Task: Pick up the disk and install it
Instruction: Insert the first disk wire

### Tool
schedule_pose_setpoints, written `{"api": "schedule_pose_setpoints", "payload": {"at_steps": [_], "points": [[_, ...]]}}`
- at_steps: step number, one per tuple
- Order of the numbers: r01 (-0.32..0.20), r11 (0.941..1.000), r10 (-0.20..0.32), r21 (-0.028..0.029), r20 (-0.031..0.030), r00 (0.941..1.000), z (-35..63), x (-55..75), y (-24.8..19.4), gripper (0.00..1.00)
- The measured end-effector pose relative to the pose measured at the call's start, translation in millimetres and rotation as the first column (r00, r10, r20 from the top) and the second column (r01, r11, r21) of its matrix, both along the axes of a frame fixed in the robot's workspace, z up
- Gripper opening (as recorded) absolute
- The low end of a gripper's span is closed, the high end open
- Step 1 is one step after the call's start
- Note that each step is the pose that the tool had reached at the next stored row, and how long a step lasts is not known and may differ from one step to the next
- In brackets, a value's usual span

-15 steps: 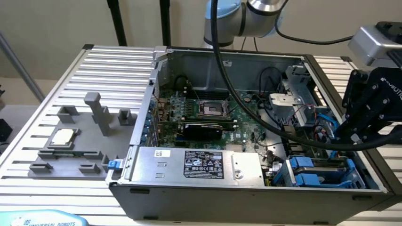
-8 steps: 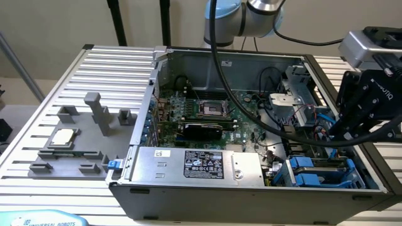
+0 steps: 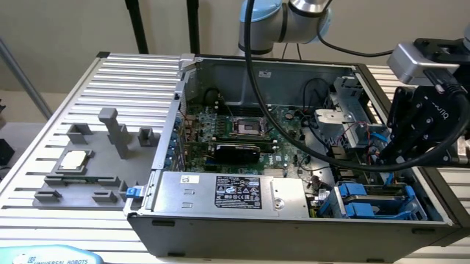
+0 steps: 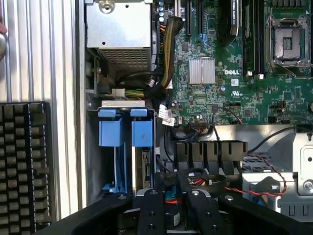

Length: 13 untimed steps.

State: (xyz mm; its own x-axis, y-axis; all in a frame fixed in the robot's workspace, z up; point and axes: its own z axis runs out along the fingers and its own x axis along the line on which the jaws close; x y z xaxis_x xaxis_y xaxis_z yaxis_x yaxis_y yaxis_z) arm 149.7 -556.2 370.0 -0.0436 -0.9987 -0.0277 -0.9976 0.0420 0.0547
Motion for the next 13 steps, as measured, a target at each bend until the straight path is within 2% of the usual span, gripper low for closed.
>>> {"api": "schedule_pose_setpoints", "payload": {"at_steps": [3, 13], "points": [[0.000, 1.0000, 0.000, -0.0084, 0.0000, 1.0000, -1.6, 0.0, 0.6, 0.24], [0.000, 0.9991, 0.000, -0.0431, 0.0000, 1.0000, -1.8, 0.0, 1.4, 0.22]]}}
